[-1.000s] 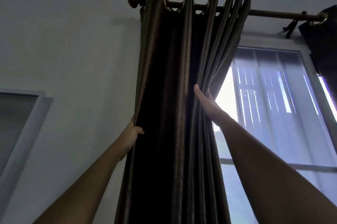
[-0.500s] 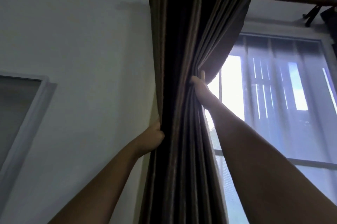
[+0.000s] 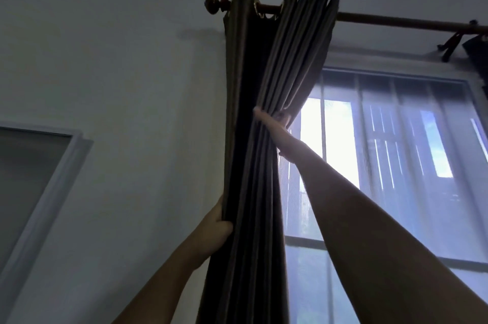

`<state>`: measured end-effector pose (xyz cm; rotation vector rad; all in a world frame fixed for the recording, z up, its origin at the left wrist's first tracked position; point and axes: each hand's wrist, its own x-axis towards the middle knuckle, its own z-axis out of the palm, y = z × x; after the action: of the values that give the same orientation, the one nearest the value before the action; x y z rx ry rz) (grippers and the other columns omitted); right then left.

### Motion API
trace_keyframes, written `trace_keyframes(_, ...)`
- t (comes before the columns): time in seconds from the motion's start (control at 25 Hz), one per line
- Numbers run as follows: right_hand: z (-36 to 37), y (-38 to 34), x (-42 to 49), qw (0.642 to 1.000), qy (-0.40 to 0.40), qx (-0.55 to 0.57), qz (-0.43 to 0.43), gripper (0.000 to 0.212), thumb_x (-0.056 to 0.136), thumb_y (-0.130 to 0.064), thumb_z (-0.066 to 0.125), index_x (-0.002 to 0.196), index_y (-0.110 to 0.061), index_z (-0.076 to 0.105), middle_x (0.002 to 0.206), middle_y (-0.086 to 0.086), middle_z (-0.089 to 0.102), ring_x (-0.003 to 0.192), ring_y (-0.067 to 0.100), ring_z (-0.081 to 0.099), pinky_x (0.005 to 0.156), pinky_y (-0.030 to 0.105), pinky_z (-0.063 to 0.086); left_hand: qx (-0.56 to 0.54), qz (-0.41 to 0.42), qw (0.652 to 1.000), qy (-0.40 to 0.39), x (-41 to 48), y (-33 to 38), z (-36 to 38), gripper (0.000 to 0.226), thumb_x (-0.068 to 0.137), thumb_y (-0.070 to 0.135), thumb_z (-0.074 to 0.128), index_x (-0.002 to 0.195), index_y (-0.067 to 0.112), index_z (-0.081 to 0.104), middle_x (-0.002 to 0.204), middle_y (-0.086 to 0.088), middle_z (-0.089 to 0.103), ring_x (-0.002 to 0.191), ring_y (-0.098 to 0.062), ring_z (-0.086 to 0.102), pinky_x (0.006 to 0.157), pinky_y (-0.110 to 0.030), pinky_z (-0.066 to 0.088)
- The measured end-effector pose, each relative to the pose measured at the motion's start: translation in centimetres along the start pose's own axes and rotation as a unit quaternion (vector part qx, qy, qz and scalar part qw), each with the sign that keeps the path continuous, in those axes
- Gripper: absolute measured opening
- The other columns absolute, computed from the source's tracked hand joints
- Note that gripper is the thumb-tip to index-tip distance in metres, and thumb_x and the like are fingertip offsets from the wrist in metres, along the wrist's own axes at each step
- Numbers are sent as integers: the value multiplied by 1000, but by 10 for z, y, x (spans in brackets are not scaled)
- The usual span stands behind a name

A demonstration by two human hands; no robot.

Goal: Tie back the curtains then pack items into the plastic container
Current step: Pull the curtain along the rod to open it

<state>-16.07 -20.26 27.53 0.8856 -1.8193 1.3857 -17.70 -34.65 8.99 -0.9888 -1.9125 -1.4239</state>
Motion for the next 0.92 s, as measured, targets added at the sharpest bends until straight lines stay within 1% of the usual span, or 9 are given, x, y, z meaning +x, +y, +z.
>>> trace_keyframes(0.08,-4,-5,10,999,17,35,-13,109,63,-67,71,145,-30,9,133,-8,44,127,19,44,110,44,35,-35,0,999,8,-7,1,-2,76,71,2,48,139,35,35,131,9,56,114,-7,58,98,-28,48)
trace_keyframes(0.16,-6,-4,14,999,18,-35,-32,101,65,-71,67,144,-44,13,148,1,32,140,28,26,115,48,25,-65,-4,998,6,-11,5,-5,78,67,1,46,136,35,35,128,9,57,112,-7,59,94,-23,48)
trace_keyframes(0.24,-5,4,15,994,38,-99,-35,86,67,-66,64,140,-50,23,153,10,18,141,33,17,115,51,22,-52,-13,999,4,-12,2,-10,77,74,-4,43,137,39,31,131,15,51,117,-3,54,101,-24,43)
trace_keyframes(0.4,12,4,23,997,-35,5,-69,41,72,-43,63,110,-45,50,123,4,56,116,25,54,102,46,45,52,-7,998,-31,-7,-8,-15,61,97,7,35,140,47,21,136,26,42,124,4,44,109,-18,32)
trace_keyframes(0.48,43,-11,35,996,-49,17,-71,30,76,-31,61,105,-31,53,104,5,62,105,26,59,98,43,48,91,-2,995,-33,-3,-12,-17,50,98,25,40,145,39,27,138,13,49,122,-1,50,108,-25,39)
trace_keyframes(0.56,77,-23,39,993,-81,-25,-79,54,66,-36,63,117,-22,52,102,7,61,102,27,58,93,40,48,101,-5,994,-35,-2,-11,-20,43,99,30,38,142,30,35,131,3,57,114,-7,57,102,-29,45)
trace_keyframes(0.64,94,-15,42,990,-102,-62,-81,80,57,-43,65,133,-29,42,106,4,60,101,26,57,96,45,48,91,-21,995,-21,-7,-11,-26,40,101,23,38,141,27,38,128,0,58,110,-8,59,100,-28,46)
trace_keyframes(0.76,83,12,35,991,-78,-83,-71,86,54,-44,72,133,-40,37,101,-1,62,102,28,61,95,50,50,51,-41,998,18,-19,-15,-35,51,95,13,48,140,34,39,126,4,61,111,-8,60,99,-32,49)
trace_keyframes(0.92,65,27,4,992,-65,-90,-62,96,55,-52,73,138,-43,26,120,0,60,111,24,58,101,44,46,20,-48,997,59,-36,-7,-40,63,74,6,51,130,36,48,118,7,65,107,-12,63,95,-38,51)
